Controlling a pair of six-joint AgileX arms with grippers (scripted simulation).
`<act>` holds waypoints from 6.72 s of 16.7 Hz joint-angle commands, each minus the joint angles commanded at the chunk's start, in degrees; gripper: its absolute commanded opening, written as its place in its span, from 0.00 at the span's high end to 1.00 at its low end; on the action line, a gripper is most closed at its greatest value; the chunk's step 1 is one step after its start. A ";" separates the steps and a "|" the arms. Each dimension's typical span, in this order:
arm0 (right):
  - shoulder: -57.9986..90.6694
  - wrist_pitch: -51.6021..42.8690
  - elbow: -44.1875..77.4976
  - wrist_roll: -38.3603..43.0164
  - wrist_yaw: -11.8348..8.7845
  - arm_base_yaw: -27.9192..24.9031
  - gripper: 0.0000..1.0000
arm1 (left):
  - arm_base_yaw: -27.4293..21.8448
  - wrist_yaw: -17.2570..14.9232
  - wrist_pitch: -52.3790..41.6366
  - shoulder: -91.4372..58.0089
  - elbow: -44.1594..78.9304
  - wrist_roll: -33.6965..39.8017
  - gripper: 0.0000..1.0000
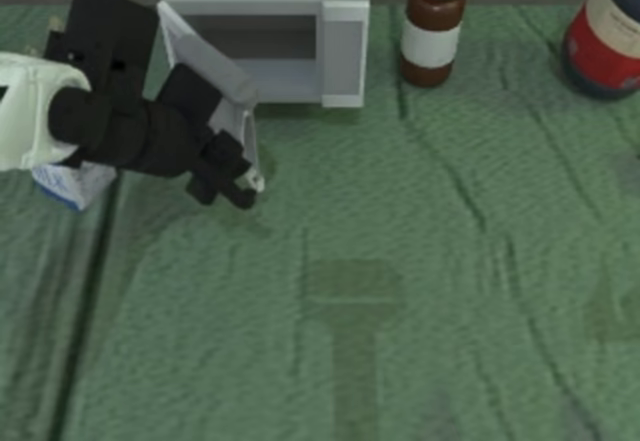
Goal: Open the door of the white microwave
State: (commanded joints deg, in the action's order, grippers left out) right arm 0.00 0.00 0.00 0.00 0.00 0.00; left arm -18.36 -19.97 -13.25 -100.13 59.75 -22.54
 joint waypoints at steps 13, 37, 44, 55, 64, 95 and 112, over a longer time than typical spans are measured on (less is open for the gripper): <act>0.00 0.00 0.00 0.00 0.00 0.00 0.00 | 0.00 0.00 0.00 0.00 0.00 0.00 1.00; 0.00 0.00 0.00 0.00 0.00 0.00 0.00 | 2.33 -3.62 -2.34 0.29 0.00 -5.46 1.00; 0.00 0.00 0.00 0.00 0.00 0.00 0.00 | 2.33 -3.62 -2.34 0.29 0.00 -5.46 1.00; 0.00 0.00 0.00 0.00 0.00 0.00 0.00 | 3.38 -5.52 -3.81 0.24 0.25 -8.32 1.00; 0.00 0.00 0.00 0.00 0.00 0.00 0.00 | 4.73 -7.09 -5.29 0.19 0.53 -11.30 1.00; 0.00 0.00 0.00 0.00 0.00 0.00 0.00 | 6.83 -9.92 -8.36 -0.24 1.44 -16.72 1.00; 0.00 0.00 0.00 0.00 0.00 0.00 0.00 | 6.83 -9.92 -8.36 -0.24 1.44 -16.72 1.00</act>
State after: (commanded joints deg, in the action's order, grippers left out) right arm 0.00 0.00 0.00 0.00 0.00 0.00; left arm -11.53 -29.89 -21.62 -100.36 61.19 -39.26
